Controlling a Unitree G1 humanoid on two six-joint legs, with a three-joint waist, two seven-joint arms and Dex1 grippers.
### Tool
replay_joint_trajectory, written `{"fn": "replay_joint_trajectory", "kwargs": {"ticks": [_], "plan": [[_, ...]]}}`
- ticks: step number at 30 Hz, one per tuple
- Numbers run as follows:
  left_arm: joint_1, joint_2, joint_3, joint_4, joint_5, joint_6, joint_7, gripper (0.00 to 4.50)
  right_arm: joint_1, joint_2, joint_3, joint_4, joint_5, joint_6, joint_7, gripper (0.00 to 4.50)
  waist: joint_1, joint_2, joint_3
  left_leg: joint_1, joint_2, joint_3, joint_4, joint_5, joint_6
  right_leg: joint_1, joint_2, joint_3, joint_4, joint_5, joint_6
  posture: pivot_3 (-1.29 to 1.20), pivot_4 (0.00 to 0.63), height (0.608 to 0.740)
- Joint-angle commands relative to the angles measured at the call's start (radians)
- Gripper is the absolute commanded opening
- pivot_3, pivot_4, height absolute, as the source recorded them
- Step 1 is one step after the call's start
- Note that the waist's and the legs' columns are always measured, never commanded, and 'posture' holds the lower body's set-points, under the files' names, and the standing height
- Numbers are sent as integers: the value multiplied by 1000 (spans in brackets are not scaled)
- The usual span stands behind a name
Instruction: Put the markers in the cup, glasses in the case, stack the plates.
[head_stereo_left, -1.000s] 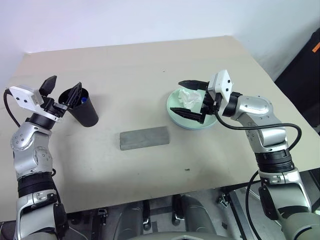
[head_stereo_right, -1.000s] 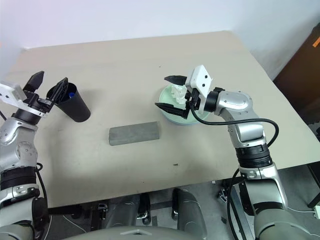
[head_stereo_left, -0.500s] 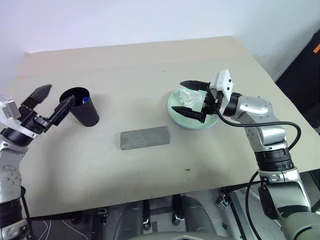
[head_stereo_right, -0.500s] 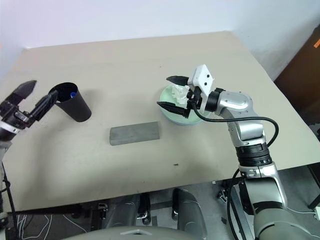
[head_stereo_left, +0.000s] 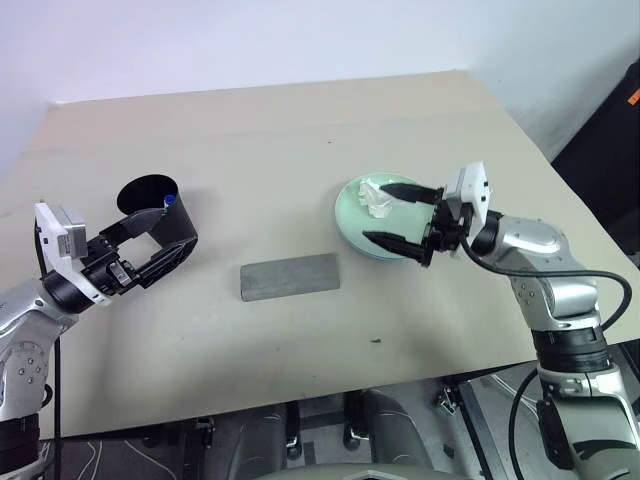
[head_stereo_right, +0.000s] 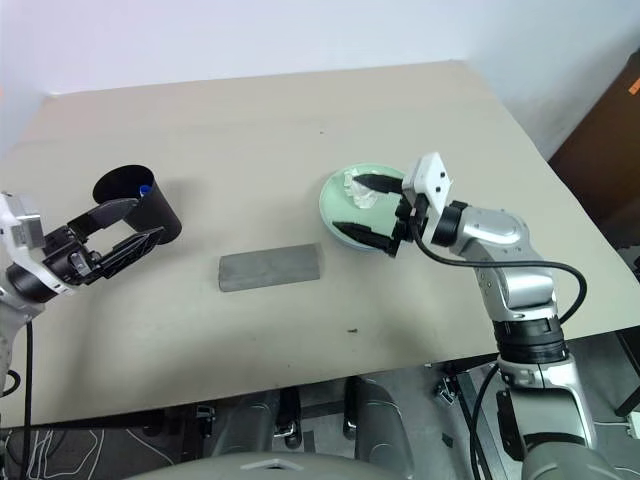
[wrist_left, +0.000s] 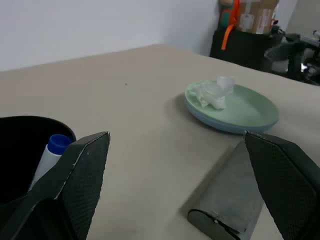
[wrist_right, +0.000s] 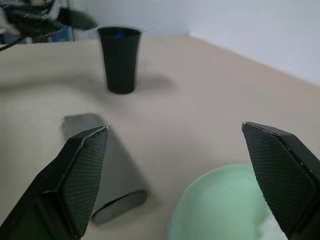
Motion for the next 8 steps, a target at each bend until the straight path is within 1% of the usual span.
{"fn": "replay_joint_trajectory", "kwargs": {"ticks": [1, 5, 8], "plan": [[-12, 1, -18, -4, 20, -16, -24, 4479, 21, -16, -26, -74, 57, 35, 7, 4500, -1, 0, 0, -1, 0, 0, 0, 0, 0, 0, 0, 0, 0, 0, 0, 0, 150, 740], [3, -9, -37, 19, 45, -29, -52, 4479, 44, -19, -38, -102, 72, 59, -17, 4500, -3, 0, 0, -1, 0, 0, 0, 0, 0, -1, 0, 0, -1, 0, 0, 0, 150, 740], [-15, -18, -40, 29, 43, -24, -54, 4479, 47, -24, -42, -102, 58, 50, -36, 4500, -2, 0, 0, -2, 0, 0, -1, 0, 0, -2, 0, 0, -1, 0, 0, 0, 150, 740]]}}
